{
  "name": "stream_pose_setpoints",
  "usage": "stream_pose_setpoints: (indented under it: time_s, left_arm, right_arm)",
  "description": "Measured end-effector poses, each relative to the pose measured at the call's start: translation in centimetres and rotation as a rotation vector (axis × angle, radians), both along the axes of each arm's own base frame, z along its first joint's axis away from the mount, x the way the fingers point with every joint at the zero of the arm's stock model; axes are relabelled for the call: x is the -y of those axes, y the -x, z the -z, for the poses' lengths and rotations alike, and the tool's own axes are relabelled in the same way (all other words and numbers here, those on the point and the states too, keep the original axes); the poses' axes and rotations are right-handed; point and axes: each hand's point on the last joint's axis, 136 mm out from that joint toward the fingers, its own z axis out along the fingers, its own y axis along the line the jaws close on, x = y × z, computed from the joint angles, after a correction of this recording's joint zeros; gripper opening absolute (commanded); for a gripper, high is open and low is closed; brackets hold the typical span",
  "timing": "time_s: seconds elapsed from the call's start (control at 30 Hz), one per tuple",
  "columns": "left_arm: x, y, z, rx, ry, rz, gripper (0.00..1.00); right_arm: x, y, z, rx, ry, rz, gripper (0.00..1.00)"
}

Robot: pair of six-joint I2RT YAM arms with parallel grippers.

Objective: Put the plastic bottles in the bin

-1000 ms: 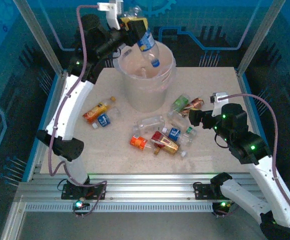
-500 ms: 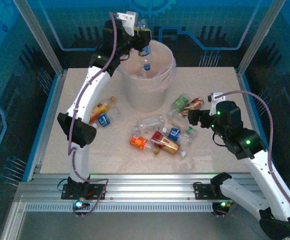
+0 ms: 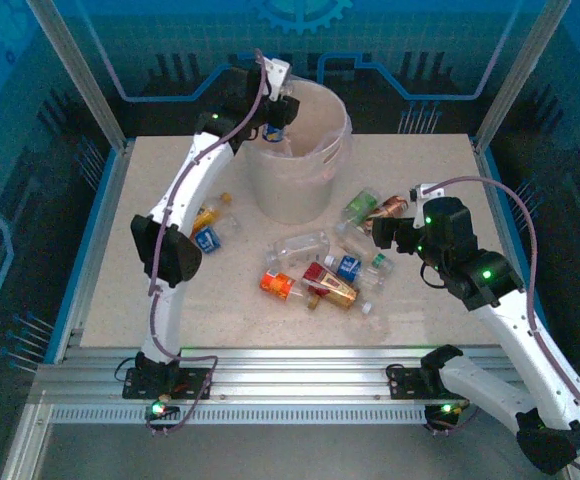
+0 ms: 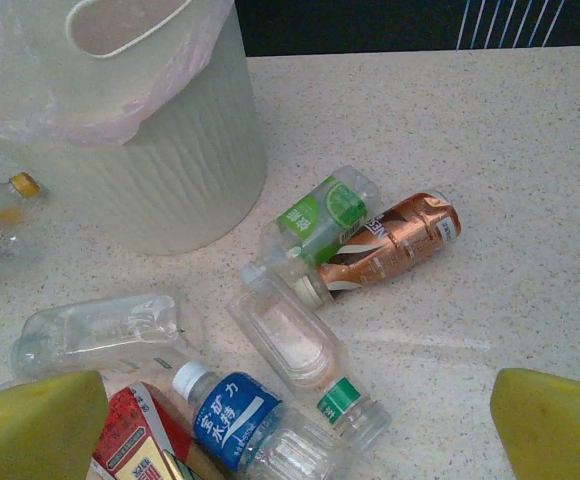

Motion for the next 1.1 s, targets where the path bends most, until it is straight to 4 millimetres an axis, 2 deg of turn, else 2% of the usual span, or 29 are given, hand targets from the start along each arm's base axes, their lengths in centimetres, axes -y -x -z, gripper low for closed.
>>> stream_pose_setpoints:
  time_s: [0.17, 0.33, 0.67, 0.97, 1.1]
  left_arm:
    - [-0.5, 0.6, 2.9, -0.082, -0.084, -0.017, 0.32]
    - [0.9, 1.0, 5.9, -0.135, -0.159, -0.003, 0.33]
    - [0.9, 1.2, 6.5, -0.156, -0.188, -0.004, 0.4]
    - [0.9, 1.0, 6.8, -0.173, -0.193, -0.011, 0.79]
    - [0.8, 2.1, 9.7, -0.274, -0.232, -0.003, 0.9]
  right_arm:
    - [0.0, 0.0, 0.0, -0.001, -0.003, 0.002, 1.0]
    - [0.1, 0.0, 0.0, -0.002, -0.005, 0.007, 1.0]
    - [0.9, -0.7, 2.0, -0.078, 0.012, 0.062, 1.0]
    - [0.9, -1.3, 4.5, -0.178, 0.031, 0.069, 1.0]
    - [0.4, -1.5, 5.8, -0.231, 0.036, 0.047, 1.0]
